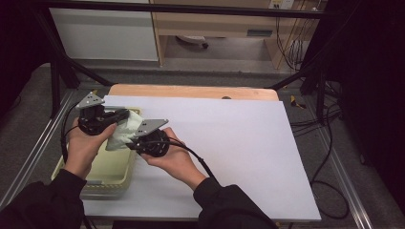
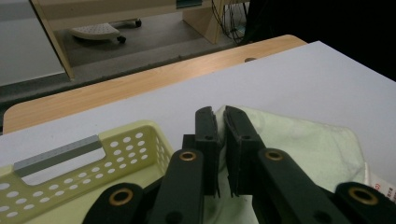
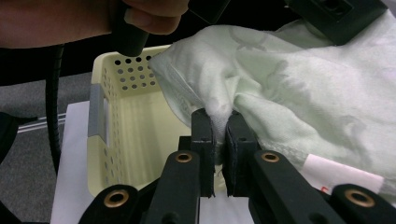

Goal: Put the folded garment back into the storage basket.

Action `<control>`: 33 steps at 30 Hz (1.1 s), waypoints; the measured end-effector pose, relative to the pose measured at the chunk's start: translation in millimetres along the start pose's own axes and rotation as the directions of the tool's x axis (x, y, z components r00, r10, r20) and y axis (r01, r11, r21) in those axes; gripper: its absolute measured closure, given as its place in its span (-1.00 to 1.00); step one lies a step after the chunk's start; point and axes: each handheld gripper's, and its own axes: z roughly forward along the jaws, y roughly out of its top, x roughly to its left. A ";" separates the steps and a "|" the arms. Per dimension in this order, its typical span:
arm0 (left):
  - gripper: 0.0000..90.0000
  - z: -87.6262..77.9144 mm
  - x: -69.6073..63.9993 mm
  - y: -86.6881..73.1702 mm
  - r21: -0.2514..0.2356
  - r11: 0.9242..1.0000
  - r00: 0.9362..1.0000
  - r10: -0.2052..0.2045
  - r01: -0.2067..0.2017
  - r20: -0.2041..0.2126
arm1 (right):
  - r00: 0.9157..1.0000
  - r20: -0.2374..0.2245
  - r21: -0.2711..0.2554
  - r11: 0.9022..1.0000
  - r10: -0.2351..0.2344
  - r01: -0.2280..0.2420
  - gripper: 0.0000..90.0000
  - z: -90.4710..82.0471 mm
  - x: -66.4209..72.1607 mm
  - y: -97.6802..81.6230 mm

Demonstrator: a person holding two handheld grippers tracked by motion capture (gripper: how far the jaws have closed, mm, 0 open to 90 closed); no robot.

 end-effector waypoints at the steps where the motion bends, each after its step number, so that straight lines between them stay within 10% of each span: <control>1: 0.87 -0.2 0.3 -0.1 0.000 1.000 1.000 0.000 0.000 -0.001 | 1.000 0.000 0.000 1.000 0.002 -0.002 0.88 0.8 0.3 0.2; 33: 0.88 -6.1 12.1 -1.7 -0.003 1.000 1.000 -0.015 0.015 -0.018 | 1.000 0.001 -0.007 1.000 0.001 -0.001 0.88 21.1 5.3 6.2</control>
